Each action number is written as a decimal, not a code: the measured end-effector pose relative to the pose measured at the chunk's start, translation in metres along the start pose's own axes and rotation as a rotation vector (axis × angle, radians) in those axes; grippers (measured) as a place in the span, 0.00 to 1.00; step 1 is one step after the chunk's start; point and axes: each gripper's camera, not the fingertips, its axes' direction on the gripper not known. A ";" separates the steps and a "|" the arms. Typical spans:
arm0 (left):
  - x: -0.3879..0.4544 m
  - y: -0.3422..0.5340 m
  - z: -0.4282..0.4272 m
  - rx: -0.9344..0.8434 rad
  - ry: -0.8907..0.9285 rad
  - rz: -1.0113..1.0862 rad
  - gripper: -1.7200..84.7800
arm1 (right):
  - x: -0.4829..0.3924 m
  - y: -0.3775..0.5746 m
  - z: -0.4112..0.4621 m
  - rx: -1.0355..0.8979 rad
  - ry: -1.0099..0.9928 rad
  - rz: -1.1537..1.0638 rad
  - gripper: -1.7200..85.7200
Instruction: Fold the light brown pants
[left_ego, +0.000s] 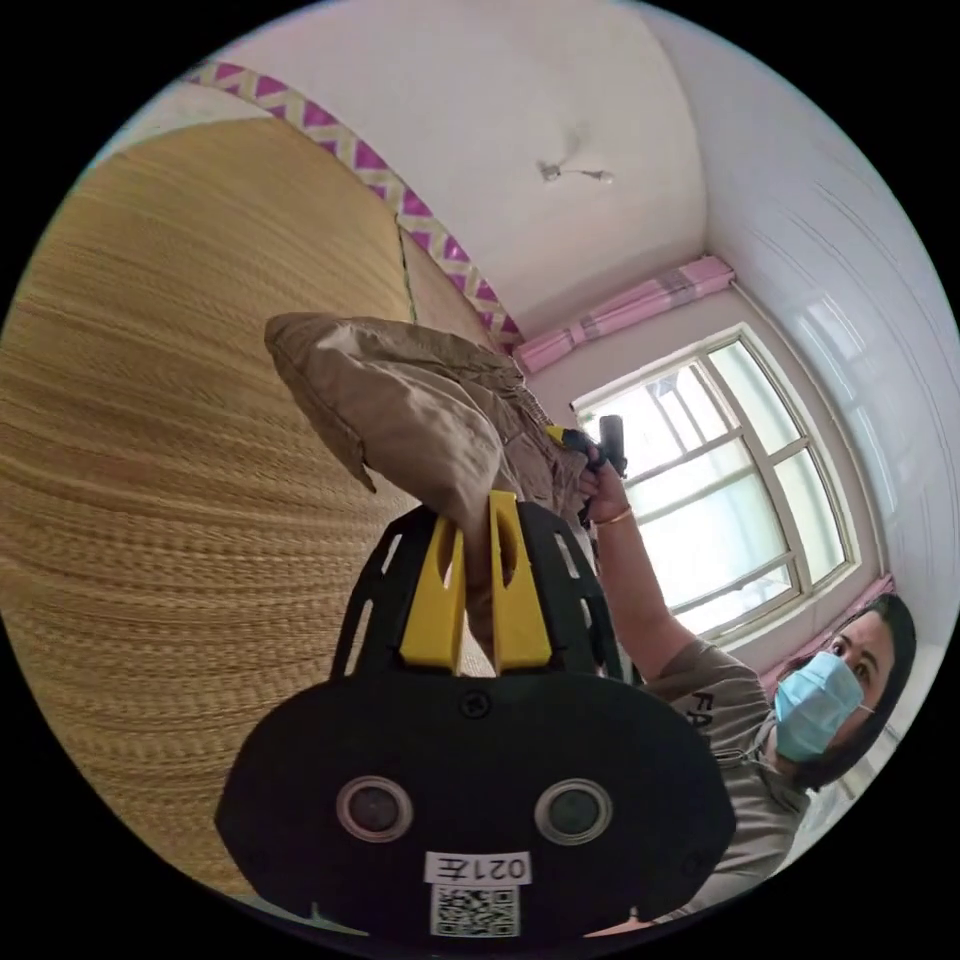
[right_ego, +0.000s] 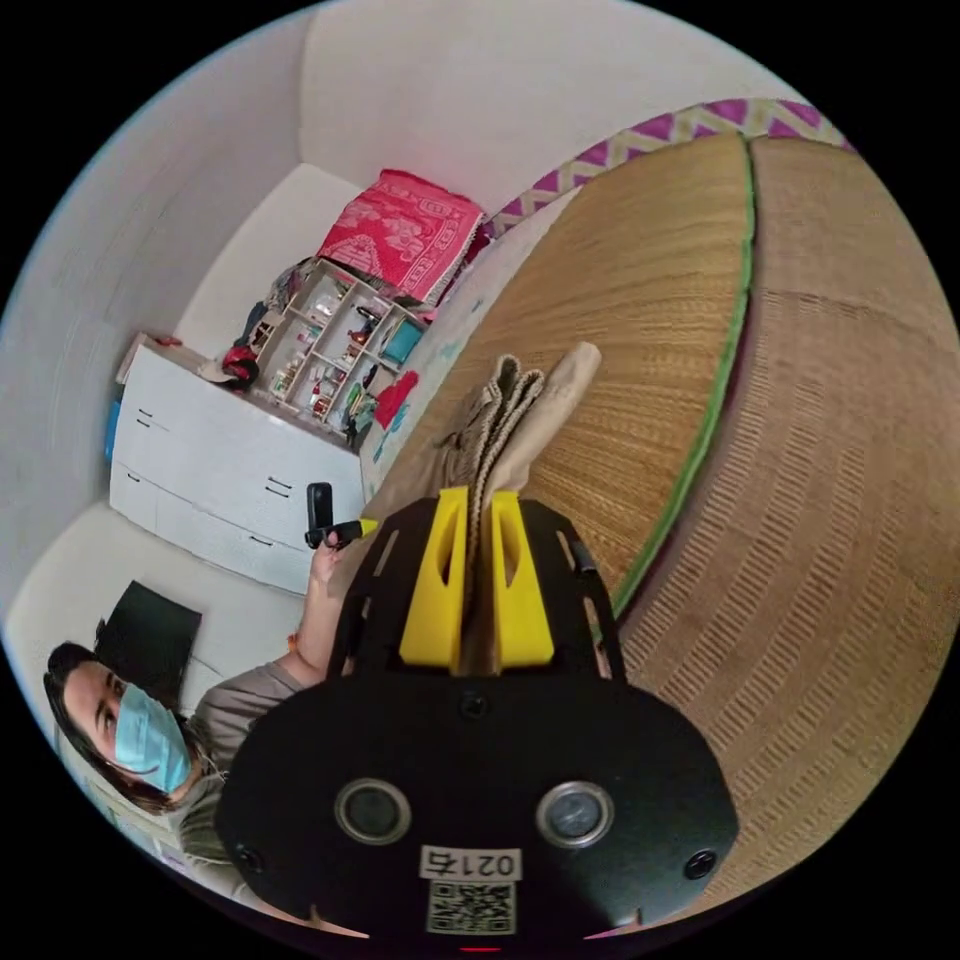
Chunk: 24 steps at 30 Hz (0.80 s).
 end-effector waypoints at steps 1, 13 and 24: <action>-0.004 0.006 -0.034 0.063 -0.042 0.007 0.03 | -0.021 -0.035 0.027 -0.018 -0.006 -0.040 0.07; -0.226 0.193 -0.134 0.279 -0.026 -0.428 0.11 | -0.053 -0.101 0.145 -0.020 0.043 -0.111 0.04; -0.064 0.345 -0.049 0.348 0.158 -0.047 0.01 | 0.009 0.155 -0.084 0.133 0.467 -0.035 0.03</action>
